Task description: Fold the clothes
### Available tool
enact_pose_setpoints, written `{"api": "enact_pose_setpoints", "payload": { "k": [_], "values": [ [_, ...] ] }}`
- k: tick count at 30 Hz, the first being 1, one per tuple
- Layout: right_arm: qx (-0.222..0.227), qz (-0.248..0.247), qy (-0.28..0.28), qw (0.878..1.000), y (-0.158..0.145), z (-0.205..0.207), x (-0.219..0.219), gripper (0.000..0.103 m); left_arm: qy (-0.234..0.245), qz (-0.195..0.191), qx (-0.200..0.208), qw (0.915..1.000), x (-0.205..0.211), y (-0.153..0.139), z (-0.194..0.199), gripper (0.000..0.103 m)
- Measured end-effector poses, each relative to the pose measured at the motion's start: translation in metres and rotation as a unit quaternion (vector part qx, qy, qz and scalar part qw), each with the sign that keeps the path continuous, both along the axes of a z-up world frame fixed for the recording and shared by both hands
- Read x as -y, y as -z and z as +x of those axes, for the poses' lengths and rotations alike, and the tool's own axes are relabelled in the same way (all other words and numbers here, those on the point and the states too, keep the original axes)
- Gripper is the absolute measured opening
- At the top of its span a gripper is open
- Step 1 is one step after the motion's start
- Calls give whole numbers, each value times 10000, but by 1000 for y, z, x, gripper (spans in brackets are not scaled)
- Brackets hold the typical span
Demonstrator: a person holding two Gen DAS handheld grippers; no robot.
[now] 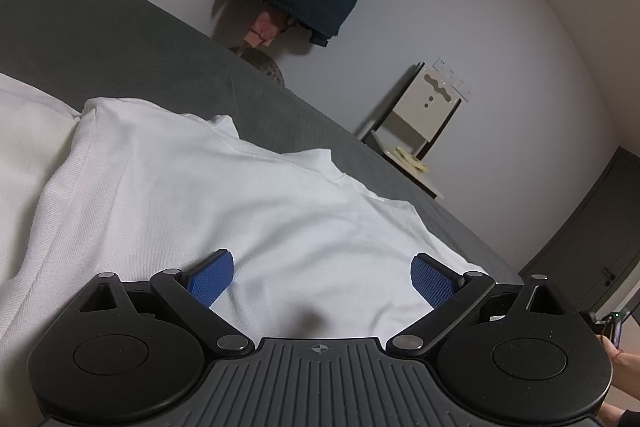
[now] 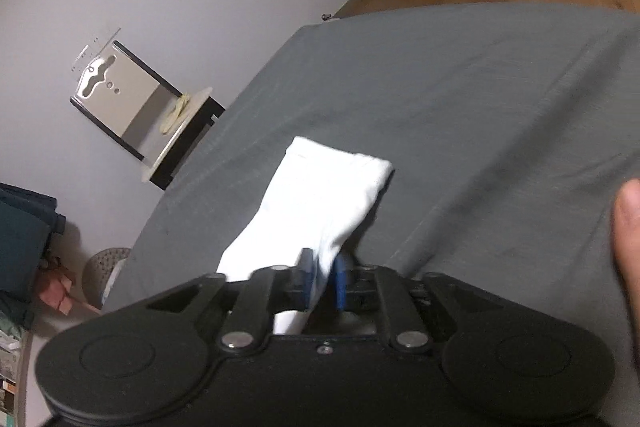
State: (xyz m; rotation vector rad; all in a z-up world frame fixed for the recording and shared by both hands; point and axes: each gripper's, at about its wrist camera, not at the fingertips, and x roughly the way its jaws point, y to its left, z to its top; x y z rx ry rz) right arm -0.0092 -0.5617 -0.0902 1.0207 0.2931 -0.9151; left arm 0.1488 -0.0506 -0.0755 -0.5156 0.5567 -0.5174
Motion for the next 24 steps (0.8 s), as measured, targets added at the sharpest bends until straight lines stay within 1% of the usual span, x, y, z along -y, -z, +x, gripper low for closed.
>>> {"api": "enact_pose_setpoints", "payload": {
  "k": [1,3,4,5,6,8,10,12,13,15,18,20,21,22,23,24],
  "values": [
    [-7,-89,183,9998,-3,-7,1,35,1,-7,1,10000,0,0,0,98],
    [-22,-267,549,9981,-9,-20,2,55,2,-30,2,10000,-1,0,0,98],
    [-29,-356,732,9967,-12,-26,2,55,2,-35,0,10000,-1,0,0,98],
    [2,-414,800,9959,-16,-37,4,55,3,-33,-6,10000,-2,0,0,98],
    [12,-462,721,9963,-20,-42,7,55,2,-25,-13,10000,-2,-1,0,98],
    [-34,-575,469,9972,-28,-40,12,55,-1,18,-19,10000,-1,-2,0,98],
    [-235,-826,76,9963,-37,-27,18,53,-9,36,-19,10000,0,-2,0,98],
    [-647,-1028,-357,9920,-45,-6,25,50,-18,-4,-13,10000,-1,-2,-1,98],
    [-856,-1094,-544,9888,-45,11,28,45,-20,-32,-11,10000,-2,-2,-2,98],
    [-1206,-1213,-905,9811,-40,47,35,39,-19,-80,-1,10000,-4,-1,-3,98],
    [-1510,-1267,-1198,9730,-42,73,40,39,-23,-40,4,10000,-2,-1,-4,98],
    [-1717,-1324,-1384,9663,-38,87,48,36,-25,16,11,10000,-1,-1,-4,98],
    [-1750,-1326,-1501,9640,-35,93,50,28,-25,35,12,10000,0,-1,-4,98],
    [-1714,-1289,-1667,9624,-32,96,50,9,-24,50,12,10000,0,-1,-3,98],
    [-1731,-1276,-1838,9591,-31,98,50,5,-26,58,12,10000,0,-2,-3,98],
    [-1800,-1461,-1818,9556,-34,101,49,5,-36,56,12,10000,0,-2,-3,98]
  ]
}}
